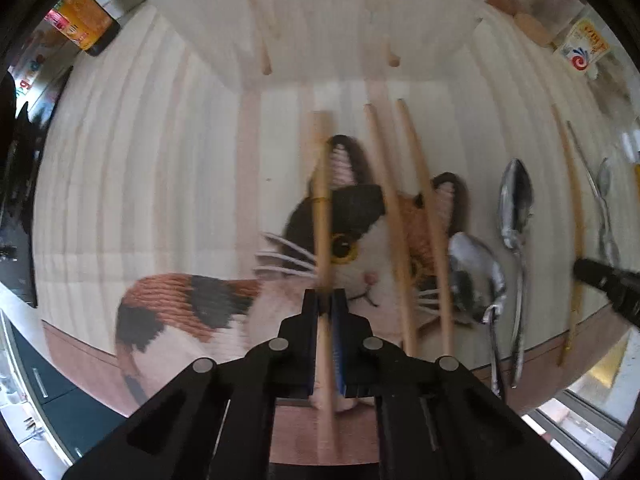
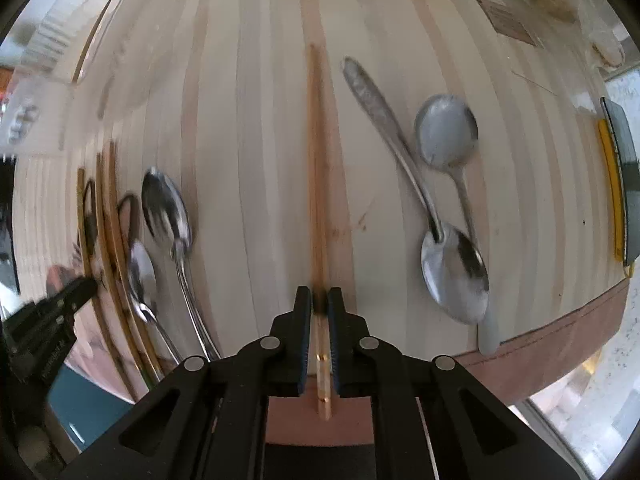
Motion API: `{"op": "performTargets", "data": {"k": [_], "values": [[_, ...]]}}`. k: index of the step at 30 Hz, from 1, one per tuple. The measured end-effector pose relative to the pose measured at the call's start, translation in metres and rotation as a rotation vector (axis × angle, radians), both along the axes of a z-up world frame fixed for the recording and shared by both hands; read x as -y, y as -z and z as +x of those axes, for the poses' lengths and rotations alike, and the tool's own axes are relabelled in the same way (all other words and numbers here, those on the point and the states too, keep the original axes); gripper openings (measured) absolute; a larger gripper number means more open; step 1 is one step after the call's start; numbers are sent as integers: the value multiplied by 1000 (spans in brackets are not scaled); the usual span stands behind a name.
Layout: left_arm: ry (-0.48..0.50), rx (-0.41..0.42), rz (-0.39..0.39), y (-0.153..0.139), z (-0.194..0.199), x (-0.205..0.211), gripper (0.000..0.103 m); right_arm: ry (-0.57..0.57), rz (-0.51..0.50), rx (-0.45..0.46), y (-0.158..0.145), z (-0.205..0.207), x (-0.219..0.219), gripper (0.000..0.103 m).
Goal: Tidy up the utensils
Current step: 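Return the right tool to the chopsticks and grasp one while the left tool grasps another, then carry the right tool's chopstick into the clear rack and open it while the left tool releases its chopstick there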
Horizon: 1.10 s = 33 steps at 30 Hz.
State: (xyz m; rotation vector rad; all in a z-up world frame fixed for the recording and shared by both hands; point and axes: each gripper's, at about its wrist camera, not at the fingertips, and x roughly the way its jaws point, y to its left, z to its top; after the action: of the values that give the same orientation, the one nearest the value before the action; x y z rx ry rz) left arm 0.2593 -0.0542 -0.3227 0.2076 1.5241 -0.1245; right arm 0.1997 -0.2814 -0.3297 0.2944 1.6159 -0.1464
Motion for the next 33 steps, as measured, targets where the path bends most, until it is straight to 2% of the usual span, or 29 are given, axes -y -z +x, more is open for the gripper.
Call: {"op": "performTargets", "data": {"k": [6,10,14,20,24,26,30,33], "values": [[-27,6,22,-2,4,-18,5,-18,-56,10,0,19,3,8],[-44,11,15,-1,4,-30,5,-77,-13,-37,4,8,-21,8],[-51,16,8,-5,-4,-44,5,-119,-41,-33,5,-8,-32,8],[-25,6,18,-1,-4,-36,5,-134,-87,-59,7,-6,-52,9],[-26,4,19,0,-1,-32,5,-140,-88,-60,8,-18,-50,9],[-30,2,10,1,-1,-34,5,-143,-90,-61,8,2,-57,9],[-17,11,6,0,-1,-32,5,-132,-91,-54,6,-3,-53,9],[-17,32,45,-2,-7,-36,4,-115,-78,-38,5,-10,-43,8]]}}
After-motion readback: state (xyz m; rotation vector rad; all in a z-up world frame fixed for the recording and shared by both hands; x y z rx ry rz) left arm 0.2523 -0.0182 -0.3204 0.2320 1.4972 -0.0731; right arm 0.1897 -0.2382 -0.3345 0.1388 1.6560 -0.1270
